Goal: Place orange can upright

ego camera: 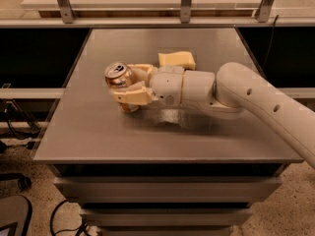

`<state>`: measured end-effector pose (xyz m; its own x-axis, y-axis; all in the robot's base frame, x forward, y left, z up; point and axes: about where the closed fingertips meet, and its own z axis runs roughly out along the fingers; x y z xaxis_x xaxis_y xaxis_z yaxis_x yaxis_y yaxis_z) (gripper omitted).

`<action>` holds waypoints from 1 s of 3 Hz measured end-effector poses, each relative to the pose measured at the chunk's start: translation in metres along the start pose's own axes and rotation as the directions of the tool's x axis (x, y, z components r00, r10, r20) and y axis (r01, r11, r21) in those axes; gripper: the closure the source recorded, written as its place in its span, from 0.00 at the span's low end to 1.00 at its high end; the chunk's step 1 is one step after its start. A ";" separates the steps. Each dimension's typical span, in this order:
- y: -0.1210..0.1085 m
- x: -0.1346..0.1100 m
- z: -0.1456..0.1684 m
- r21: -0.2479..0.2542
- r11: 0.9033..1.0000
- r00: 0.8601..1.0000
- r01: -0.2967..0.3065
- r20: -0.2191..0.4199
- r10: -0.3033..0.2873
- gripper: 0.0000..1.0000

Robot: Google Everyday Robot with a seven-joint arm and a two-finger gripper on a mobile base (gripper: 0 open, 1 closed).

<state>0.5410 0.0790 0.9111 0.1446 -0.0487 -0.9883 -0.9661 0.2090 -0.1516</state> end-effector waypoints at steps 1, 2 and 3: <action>0.004 0.000 0.003 0.006 1.000 1.000 -0.002 0.028 0.002 1.00; 0.006 0.000 0.006 0.010 1.000 0.999 -0.009 0.053 0.008 1.00; 0.007 -0.001 0.008 0.010 1.000 0.998 -0.013 0.067 0.013 1.00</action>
Offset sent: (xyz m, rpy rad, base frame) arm -0.0053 0.0064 -0.0030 0.0870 0.0003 -0.0122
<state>0.5357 0.0885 0.9109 0.1465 0.0195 -0.9890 -0.9657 0.2195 -0.1387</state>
